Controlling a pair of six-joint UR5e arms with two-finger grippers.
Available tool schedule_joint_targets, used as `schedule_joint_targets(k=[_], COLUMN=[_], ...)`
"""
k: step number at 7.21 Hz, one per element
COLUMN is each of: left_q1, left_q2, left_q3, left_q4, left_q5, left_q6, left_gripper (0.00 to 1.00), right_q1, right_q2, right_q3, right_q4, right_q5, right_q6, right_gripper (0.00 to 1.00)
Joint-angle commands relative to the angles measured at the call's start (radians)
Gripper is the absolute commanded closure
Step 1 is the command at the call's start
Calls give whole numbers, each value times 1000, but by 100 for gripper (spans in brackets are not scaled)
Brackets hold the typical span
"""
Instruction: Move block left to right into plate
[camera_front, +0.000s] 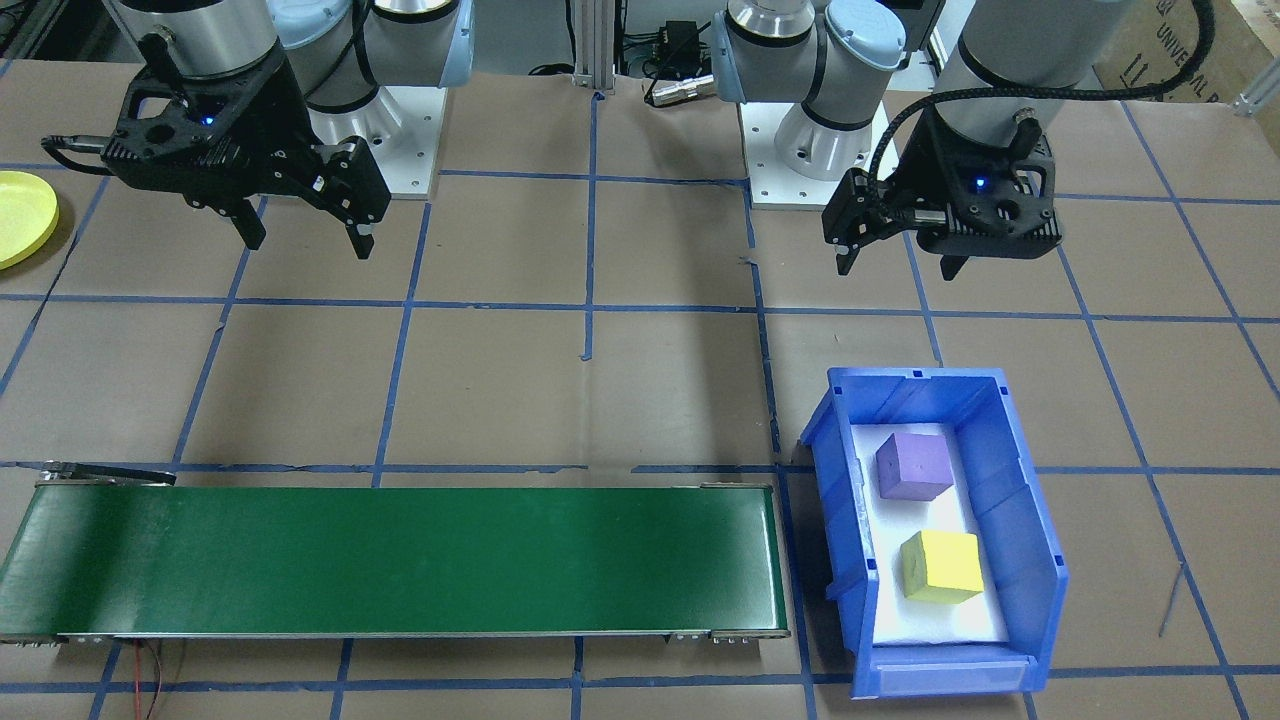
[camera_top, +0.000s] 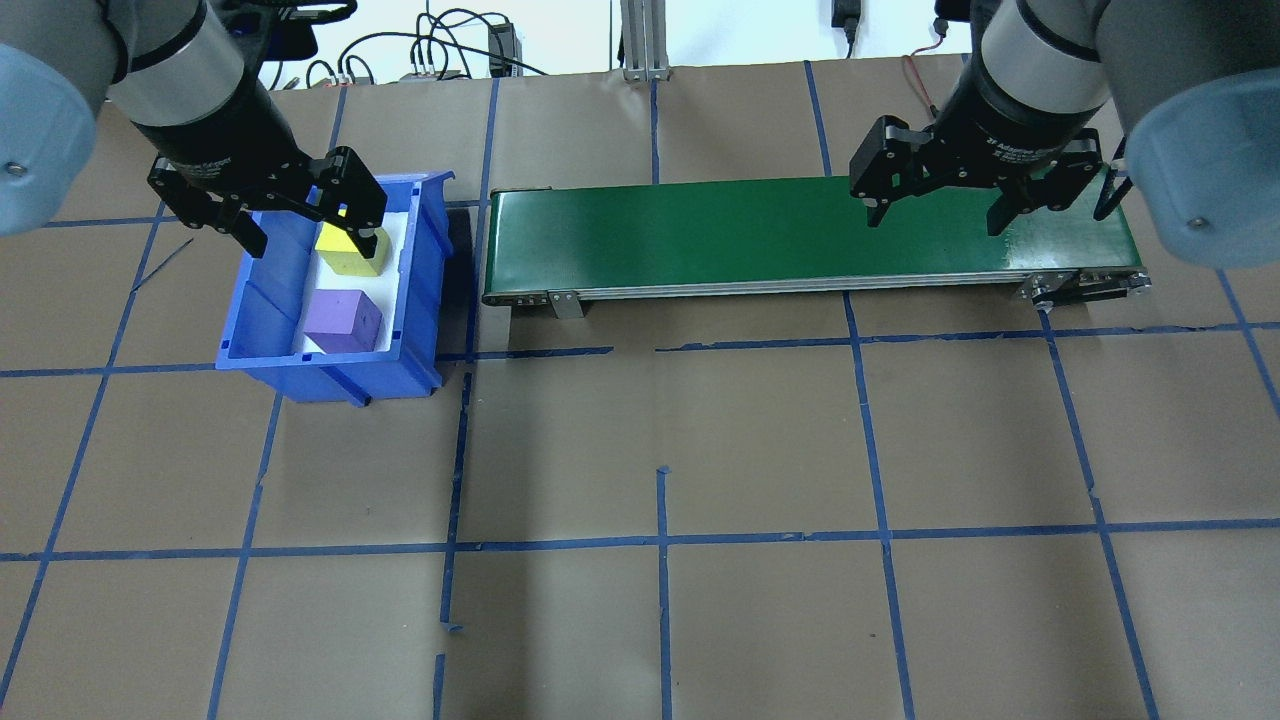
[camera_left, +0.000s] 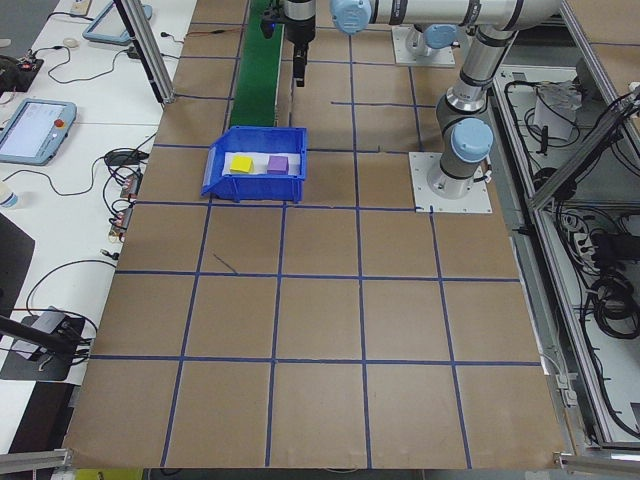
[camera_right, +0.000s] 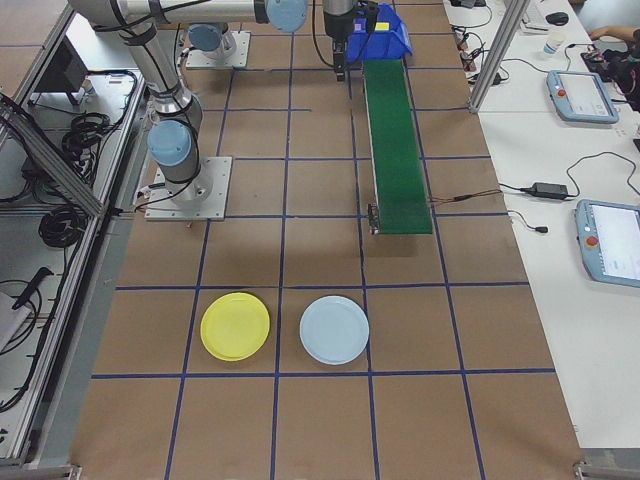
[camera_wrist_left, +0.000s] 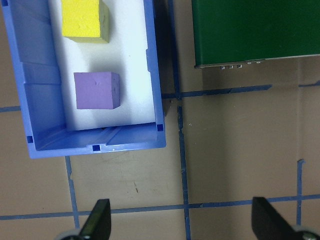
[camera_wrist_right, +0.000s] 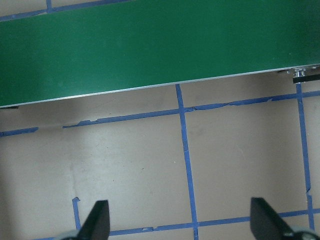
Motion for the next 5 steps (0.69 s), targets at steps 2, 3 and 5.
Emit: schedule_joint_targets(k=[2, 3, 5], left_q1=[10, 10, 12], left_q2=[0, 0, 0], left_q3=[2, 6, 8], left_q4=[-3, -3, -3], left_q5=[1, 1, 1], left_q6=[-4, -4, -4], left_gripper=[0, 0, 0], right_q1=[0, 0, 0], right_q2=[0, 0, 0], right_q3=[2, 3, 5], right_q4=[0, 0, 0], right_q5=[0, 0, 0], right_q6=[0, 0, 0], right_gripper=[0, 0, 0])
